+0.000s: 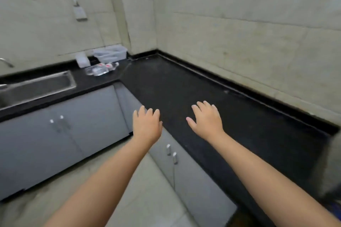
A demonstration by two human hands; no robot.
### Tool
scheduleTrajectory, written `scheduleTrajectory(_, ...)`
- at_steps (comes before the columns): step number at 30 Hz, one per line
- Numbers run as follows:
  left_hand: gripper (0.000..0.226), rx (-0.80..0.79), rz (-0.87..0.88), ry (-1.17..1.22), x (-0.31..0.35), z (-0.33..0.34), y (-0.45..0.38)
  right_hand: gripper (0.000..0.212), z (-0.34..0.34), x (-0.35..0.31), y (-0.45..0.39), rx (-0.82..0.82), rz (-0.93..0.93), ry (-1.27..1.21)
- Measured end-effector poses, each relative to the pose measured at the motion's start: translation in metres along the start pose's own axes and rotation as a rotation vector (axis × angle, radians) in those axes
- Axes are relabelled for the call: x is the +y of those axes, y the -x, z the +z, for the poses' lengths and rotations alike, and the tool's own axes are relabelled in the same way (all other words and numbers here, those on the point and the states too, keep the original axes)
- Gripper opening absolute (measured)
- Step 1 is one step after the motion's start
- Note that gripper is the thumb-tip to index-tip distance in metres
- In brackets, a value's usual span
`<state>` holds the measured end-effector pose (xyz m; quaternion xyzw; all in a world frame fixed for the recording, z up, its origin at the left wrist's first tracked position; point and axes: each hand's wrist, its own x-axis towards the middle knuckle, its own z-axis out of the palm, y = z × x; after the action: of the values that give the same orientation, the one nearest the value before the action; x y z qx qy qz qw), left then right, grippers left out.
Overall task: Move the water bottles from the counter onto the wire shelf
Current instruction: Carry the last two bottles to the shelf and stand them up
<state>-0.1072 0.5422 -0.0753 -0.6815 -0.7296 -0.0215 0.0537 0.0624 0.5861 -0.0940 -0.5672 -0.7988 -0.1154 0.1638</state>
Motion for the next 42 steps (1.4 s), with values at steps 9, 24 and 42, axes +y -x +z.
scheduleTrajectory(9, 0.048, -0.149, -0.205, 0.052, -0.188, 0.055, 0.012, 0.035, 0.091, -0.199, -0.062, -0.064, -0.167, -0.166)
scheduleTrajectory(24, 0.043, -0.229, -0.339, 0.034, -0.426, 0.095, -0.225, 0.035, 0.238, -0.347, -0.349, -0.219, -0.241, -0.29)
scheduleTrajectory(42, 0.041, -0.191, -0.175, 0.088, -0.646, 0.164, -0.563, 0.036, 0.369, -0.411, -0.669, -0.369, 0.142, -0.15)
